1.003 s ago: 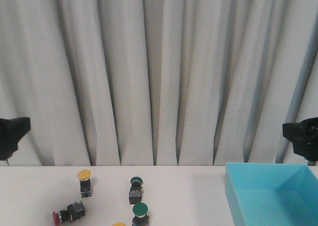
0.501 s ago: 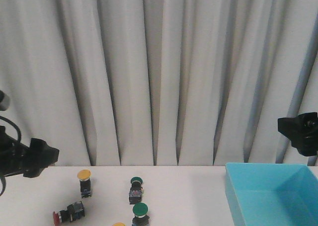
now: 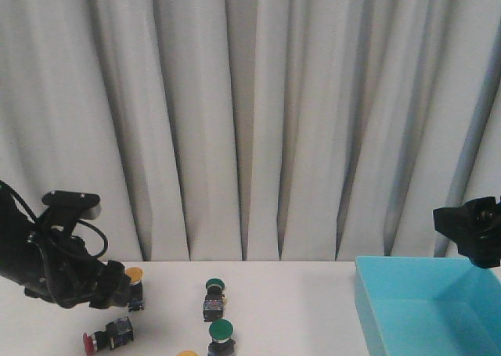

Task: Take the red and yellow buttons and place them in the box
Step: 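Move the left gripper down toward the red-capped button switch, then close the left gripper on the red-capped button and lift it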

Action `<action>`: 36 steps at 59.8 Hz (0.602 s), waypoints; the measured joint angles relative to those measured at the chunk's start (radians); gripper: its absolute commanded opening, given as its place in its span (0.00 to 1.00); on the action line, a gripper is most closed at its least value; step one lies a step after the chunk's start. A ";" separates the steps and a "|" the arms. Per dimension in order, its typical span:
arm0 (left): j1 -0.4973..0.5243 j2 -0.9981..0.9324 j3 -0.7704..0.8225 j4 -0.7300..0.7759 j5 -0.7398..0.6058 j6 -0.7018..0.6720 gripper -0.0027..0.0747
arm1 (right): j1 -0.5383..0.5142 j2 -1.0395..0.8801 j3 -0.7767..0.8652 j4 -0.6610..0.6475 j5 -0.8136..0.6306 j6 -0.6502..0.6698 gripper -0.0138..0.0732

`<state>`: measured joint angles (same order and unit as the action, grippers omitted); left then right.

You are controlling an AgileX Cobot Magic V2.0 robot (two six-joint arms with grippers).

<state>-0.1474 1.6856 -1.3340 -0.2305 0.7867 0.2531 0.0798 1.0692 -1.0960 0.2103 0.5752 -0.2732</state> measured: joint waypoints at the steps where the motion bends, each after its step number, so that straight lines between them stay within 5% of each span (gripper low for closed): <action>1: 0.000 0.009 0.000 0.000 0.004 0.000 0.75 | 0.000 0.000 0.000 0.000 0.003 0.000 0.80; 36: 0.000 0.216 -0.006 -0.003 0.007 0.002 0.75 | 0.000 0.000 0.000 0.000 0.032 -0.003 0.80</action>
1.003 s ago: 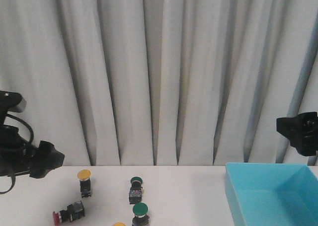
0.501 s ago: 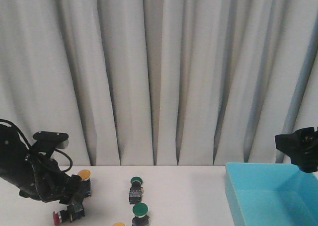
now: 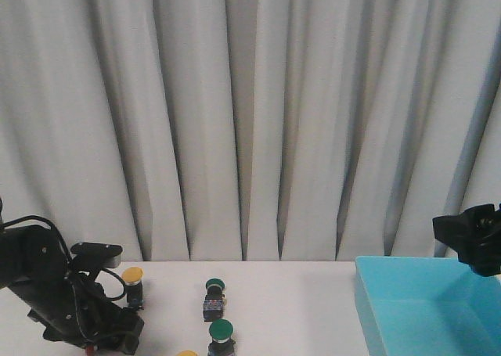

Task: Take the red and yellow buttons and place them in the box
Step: 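Close the left gripper on the red-capped button and lift it, then carry the red button toward the right gripper above the table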

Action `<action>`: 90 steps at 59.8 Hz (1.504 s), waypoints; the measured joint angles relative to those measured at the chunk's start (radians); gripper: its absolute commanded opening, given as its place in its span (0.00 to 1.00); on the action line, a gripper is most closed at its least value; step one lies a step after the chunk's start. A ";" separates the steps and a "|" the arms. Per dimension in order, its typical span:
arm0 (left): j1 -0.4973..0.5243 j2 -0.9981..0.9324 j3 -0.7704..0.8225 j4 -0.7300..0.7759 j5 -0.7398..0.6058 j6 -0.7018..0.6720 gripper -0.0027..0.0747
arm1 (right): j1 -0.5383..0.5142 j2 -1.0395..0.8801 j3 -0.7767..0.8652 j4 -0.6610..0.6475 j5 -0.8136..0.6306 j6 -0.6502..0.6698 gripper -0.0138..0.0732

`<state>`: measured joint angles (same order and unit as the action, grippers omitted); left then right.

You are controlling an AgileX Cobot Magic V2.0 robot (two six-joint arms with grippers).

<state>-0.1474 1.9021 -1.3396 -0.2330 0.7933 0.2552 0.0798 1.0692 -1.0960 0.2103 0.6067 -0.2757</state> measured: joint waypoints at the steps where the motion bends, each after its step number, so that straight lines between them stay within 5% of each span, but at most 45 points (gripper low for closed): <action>1: 0.000 0.004 0.000 0.000 0.003 0.000 0.75 | 0.000 0.000 0.000 0.000 0.000 0.000 0.80; 55: 0.000 0.113 -0.002 0.003 0.017 0.001 0.72 | 0.000 0.000 0.000 0.000 0.025 0.000 0.80; 63: 0.000 0.117 -0.002 0.003 0.017 0.001 0.59 | 0.000 0.000 0.000 0.000 0.025 0.000 0.80; 83: 0.000 0.118 -0.002 0.004 0.016 0.001 0.03 | 0.000 0.000 0.000 0.000 0.040 0.000 0.80; 90: 0.000 0.107 -0.002 0.004 0.036 0.003 0.02 | 0.000 0.000 0.000 0.007 0.043 -0.045 0.80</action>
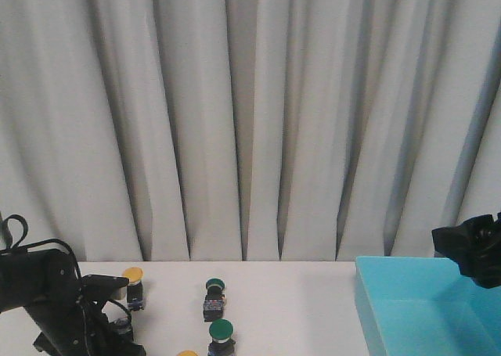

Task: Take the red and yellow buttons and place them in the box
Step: 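Carry the red button toward the right gripper above the table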

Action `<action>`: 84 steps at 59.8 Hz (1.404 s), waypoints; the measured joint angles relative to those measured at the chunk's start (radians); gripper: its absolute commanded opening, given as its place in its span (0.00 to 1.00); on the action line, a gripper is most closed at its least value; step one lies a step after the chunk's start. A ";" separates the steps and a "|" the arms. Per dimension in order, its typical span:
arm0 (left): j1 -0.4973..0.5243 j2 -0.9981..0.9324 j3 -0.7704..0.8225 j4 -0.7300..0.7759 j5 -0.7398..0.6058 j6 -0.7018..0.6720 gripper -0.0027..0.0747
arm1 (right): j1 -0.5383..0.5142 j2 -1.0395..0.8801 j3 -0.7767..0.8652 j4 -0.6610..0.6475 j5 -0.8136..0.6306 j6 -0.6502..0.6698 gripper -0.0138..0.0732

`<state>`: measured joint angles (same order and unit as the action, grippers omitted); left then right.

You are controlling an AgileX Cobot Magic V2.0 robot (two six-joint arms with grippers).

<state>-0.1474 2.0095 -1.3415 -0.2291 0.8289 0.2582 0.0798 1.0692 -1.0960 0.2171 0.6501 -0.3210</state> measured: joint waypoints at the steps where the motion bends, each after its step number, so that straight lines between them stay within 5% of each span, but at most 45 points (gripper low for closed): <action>1: 0.000 -0.004 0.000 0.000 0.002 0.000 0.03 | 0.000 0.000 0.000 0.003 0.000 -0.013 0.80; 12: 0.000 -0.120 0.000 0.000 0.017 0.001 0.03 | 0.000 0.000 0.000 0.124 -0.001 -0.272 0.80; 18: 0.000 -0.229 0.000 -0.037 0.009 0.001 0.03 | 0.000 0.000 -0.001 0.282 -0.002 -0.516 0.80; 29: -0.002 -0.413 0.000 -0.310 -0.015 0.111 0.03 | 0.000 0.040 -0.003 0.629 0.040 -1.008 0.80; 37: -0.031 -0.489 0.000 -0.580 0.022 0.313 0.03 | 0.010 0.085 -0.003 0.790 0.101 -1.187 0.80; 47: -0.114 -0.506 0.000 -0.822 0.067 0.429 0.03 | 0.152 0.111 -0.003 0.762 0.090 -1.251 0.80; 64: -0.196 -0.506 0.000 -0.865 0.022 0.439 0.04 | 0.416 0.146 -0.003 0.494 -0.131 -1.165 0.80; 84: -0.221 -0.506 0.000 -0.936 0.021 0.376 0.04 | 0.483 0.218 -0.003 0.252 -0.235 -0.970 0.80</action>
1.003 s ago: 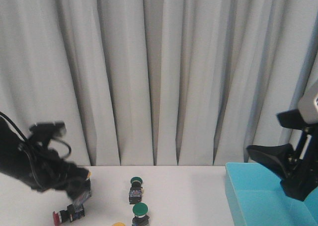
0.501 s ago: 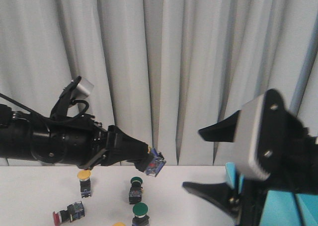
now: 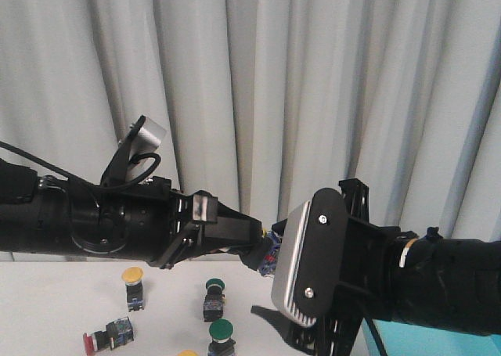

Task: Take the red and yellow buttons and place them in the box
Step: 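Carry the red button toward the right gripper above the table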

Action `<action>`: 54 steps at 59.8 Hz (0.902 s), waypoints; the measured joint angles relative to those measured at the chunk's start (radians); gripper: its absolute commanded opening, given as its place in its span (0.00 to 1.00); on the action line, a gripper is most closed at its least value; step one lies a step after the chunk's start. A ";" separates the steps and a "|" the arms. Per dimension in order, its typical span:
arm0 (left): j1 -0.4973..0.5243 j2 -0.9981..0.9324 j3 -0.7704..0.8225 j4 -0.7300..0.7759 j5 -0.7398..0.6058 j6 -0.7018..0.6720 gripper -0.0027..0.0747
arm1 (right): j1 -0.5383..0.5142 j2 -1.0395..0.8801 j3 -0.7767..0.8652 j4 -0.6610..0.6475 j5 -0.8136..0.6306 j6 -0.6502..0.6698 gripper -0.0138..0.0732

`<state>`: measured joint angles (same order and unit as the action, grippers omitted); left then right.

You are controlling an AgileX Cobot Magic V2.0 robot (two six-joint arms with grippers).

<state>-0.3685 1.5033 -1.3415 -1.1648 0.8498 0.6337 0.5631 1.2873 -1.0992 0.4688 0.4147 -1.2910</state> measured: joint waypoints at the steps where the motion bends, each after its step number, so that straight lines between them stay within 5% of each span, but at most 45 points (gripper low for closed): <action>1: 0.000 0.000 0.000 0.000 0.000 -0.006 0.04 | 0.000 0.000 0.000 -0.006 -0.006 0.007 0.80; 29: 0.000 0.000 0.000 -0.016 -0.033 -0.252 0.06 | 0.000 0.002 0.000 -0.033 -0.087 0.041 0.80; 54: 0.000 0.000 0.001 -0.125 -0.051 -0.277 0.07 | 0.000 0.045 0.000 -0.030 -0.140 0.091 0.74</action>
<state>-0.3685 1.5033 -1.3406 -1.2900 0.7990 0.3569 0.5631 1.3324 -1.0992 0.4392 0.2750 -1.2004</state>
